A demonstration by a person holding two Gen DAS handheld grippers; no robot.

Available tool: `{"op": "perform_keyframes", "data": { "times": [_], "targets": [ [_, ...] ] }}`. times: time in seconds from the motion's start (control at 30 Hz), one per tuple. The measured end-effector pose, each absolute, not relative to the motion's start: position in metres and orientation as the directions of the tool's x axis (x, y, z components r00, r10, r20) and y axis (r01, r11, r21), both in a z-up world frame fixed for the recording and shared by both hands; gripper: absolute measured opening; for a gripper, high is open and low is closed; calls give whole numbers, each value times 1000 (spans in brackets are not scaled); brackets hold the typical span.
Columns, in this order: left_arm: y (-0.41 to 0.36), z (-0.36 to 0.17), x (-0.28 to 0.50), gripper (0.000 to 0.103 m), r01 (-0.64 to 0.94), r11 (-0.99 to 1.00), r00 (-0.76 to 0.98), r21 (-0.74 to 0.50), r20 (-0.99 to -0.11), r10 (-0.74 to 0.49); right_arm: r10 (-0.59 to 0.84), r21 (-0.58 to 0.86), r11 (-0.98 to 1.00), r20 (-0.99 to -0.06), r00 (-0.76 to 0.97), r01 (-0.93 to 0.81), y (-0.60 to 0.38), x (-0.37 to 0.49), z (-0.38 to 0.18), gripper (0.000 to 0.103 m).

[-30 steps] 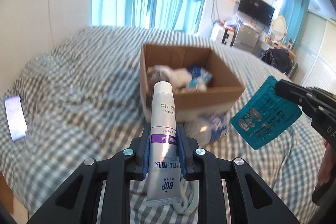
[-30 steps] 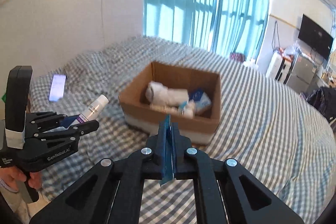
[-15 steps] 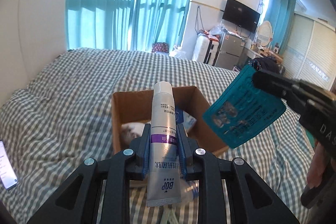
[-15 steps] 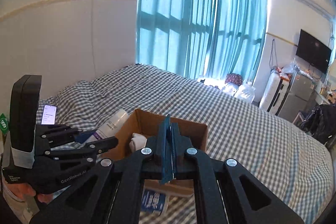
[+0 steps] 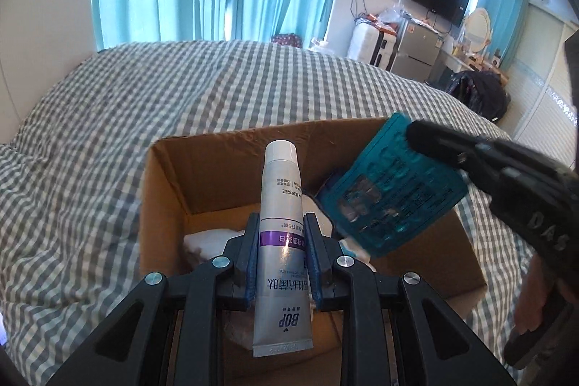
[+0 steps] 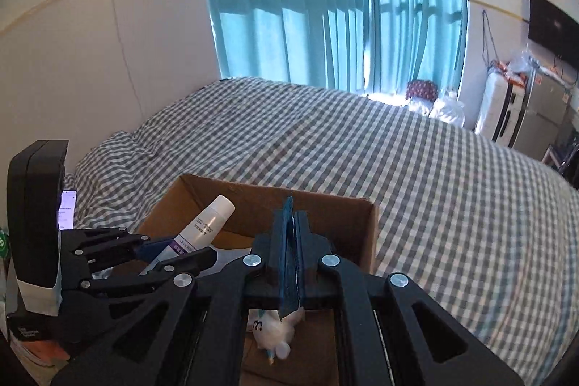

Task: Organize objects
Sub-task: 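Lower the toothpaste and blister pack into the box and open both tools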

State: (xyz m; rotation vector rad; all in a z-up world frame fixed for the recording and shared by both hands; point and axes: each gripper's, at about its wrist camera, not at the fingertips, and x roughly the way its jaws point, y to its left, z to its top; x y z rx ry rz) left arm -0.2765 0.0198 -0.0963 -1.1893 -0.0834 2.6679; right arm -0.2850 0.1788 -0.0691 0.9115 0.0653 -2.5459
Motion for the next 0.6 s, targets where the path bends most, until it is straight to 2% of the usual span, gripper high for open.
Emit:
{"op": "perform_keyframes", "data": {
  "times": [0.2,0.37,0.4,0.43,0.5,0.6],
  "targets": [
    [30,-106,-278,23,-192,-972,-630,-132,-743,225,-430,183,-889,-644,-632,419,184,-300,-92,4],
    [34,-91,-269,25,-191,-975,-652,-112,-728,212,-405,153,-902,-624,-668,404,185,-292,-77,6],
    [32,-86,-266,29,-189,-976,-656,-110,-725,209,-399,150,-906,-614,-680,396,187,-288,-70,18],
    [31,-81,-264,33,-185,-977,-660,-105,-723,203,-393,147,-909,-608,-689,389,188,-285,-65,44],
    [26,-68,-256,55,-166,-982,-679,-94,-711,183,-377,137,-919,-582,-720,370,190,-275,-49,61],
    [17,-45,-242,59,-138,-986,-716,-90,-679,162,-374,127,-922,-541,-753,366,193,-257,-21,61]
  ]
}}
